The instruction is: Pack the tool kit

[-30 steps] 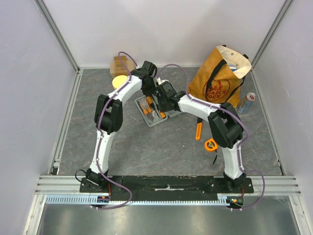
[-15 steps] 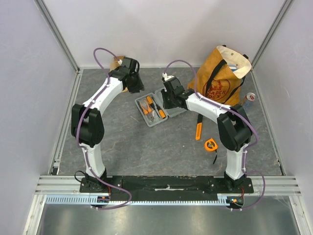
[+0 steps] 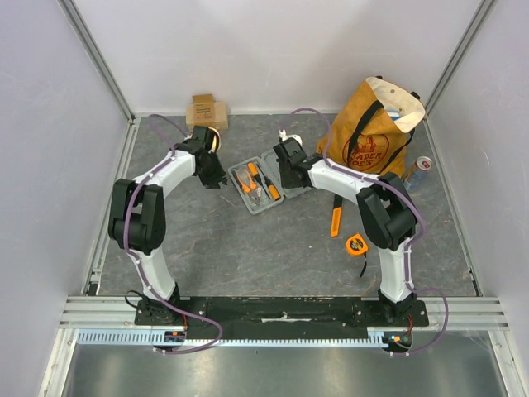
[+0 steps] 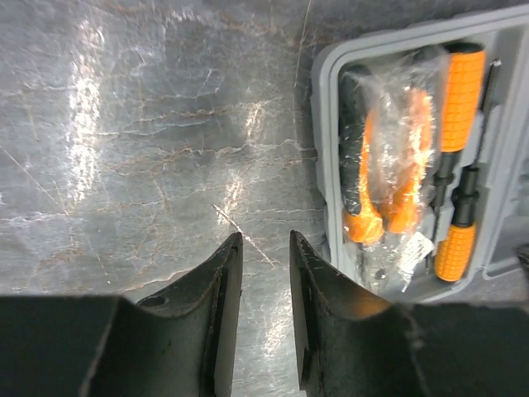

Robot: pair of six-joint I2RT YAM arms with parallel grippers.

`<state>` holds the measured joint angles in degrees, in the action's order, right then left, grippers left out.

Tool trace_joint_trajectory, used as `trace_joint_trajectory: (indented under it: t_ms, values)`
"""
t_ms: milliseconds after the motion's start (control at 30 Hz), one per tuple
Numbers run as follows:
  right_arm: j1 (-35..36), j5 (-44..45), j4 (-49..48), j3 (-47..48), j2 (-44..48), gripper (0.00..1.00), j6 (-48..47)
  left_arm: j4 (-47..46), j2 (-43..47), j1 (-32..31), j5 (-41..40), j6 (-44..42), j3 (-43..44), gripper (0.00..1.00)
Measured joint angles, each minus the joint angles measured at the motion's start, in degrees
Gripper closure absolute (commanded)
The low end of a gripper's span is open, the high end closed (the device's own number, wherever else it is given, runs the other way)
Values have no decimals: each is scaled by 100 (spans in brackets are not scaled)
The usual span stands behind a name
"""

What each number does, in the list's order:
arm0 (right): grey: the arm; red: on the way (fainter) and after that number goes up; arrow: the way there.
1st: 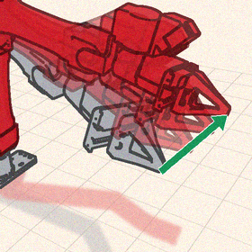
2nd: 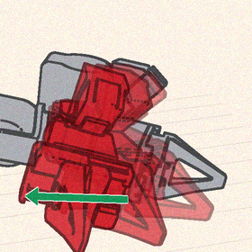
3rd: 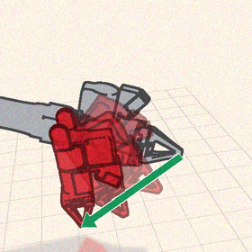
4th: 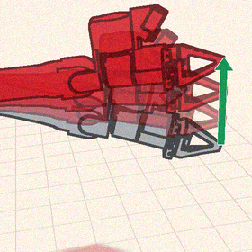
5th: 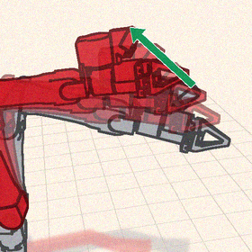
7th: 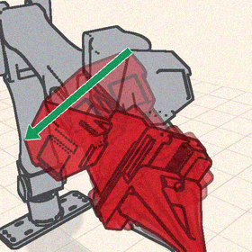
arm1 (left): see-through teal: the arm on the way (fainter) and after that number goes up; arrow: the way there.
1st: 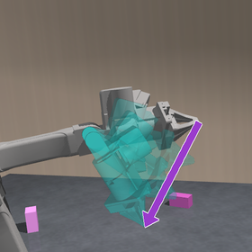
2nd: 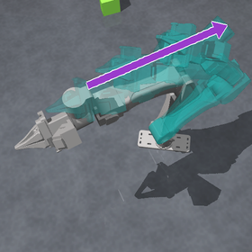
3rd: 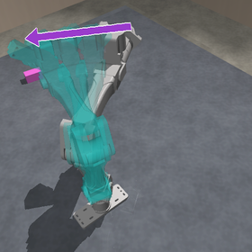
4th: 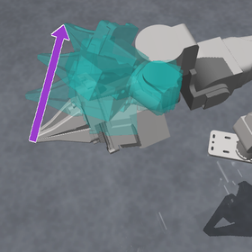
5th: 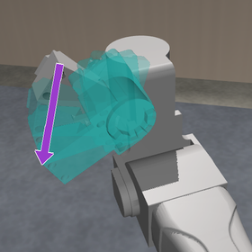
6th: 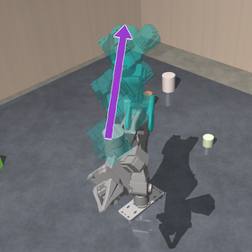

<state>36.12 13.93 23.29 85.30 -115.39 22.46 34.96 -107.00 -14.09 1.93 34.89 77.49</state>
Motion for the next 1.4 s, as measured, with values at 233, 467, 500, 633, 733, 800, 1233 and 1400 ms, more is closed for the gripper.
trace_joint_trajectory:
  t_ms: [233, 467, 500, 633, 733, 800, 1233, 1400]
  values:
    - [15, -44, 101, 2, -380, 82, -46, -367, 463, 83, 297, -98, -109, 66]
    - [199, -343, 105, -146, -260, 82, -221, -758, 501, 83, 1060, -269, -109, 67]
    - [243, -420, 107, -201, -216, 81, -234, -817, 487, 83, 1172, -282, -107, 67]
    - [404, -675, 122, -459, -13, 81, -254, -946, 328, 81, 1491, -295, -46, 67]
    - [470, -789, 175, -647, 138, 81, -251, -981, 149, 57, 1661, -315, 59, 69]
    - [466, -791, 256, -704, 221, 81, -251, -1003, 31, 15, 1759, -339, 153, 70]
    - [393, -33, 330, -472, 1021, 69, -2, -1145, -686, -673, 1777, -448, 763, 77]
    - [-46, 570, 393, -774, 1429, 59, 367, -1062, -787, -765, 1631, -540, 765, 77]
